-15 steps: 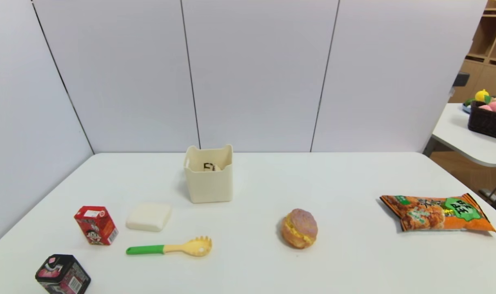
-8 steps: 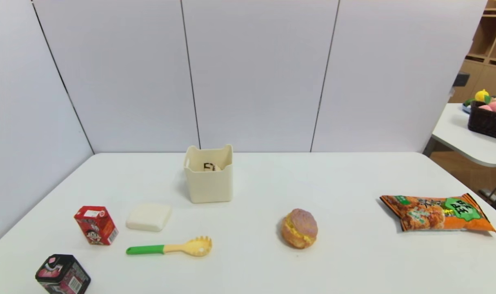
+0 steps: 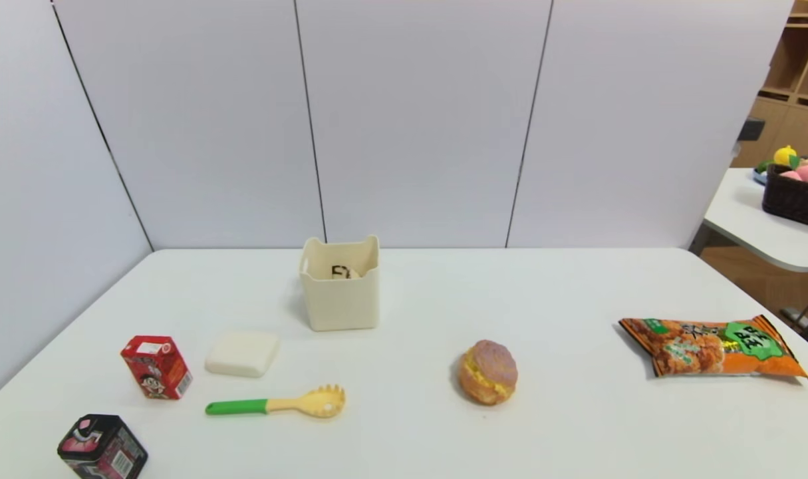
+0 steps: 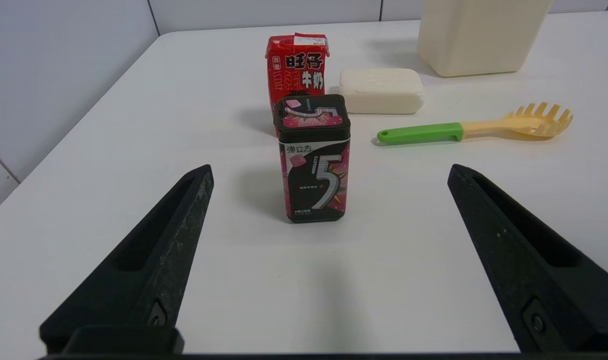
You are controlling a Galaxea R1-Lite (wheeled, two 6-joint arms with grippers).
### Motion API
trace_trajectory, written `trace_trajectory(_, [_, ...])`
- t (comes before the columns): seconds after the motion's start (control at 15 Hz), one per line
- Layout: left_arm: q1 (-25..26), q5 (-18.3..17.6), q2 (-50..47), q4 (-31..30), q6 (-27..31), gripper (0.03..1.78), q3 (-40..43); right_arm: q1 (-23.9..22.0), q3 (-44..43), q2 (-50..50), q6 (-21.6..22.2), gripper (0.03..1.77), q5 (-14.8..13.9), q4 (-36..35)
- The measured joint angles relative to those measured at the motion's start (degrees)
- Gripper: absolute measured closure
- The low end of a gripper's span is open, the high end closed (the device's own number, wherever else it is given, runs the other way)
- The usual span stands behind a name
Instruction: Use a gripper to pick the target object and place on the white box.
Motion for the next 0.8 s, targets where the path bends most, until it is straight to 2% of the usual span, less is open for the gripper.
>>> trace_trajectory(0.8, [0.00, 0.01, 0.00, 0.00, 0.00, 0.12, 0.02, 0.00, 0.04, 0.02, 1.44, 0.10, -0.01, 0.05])
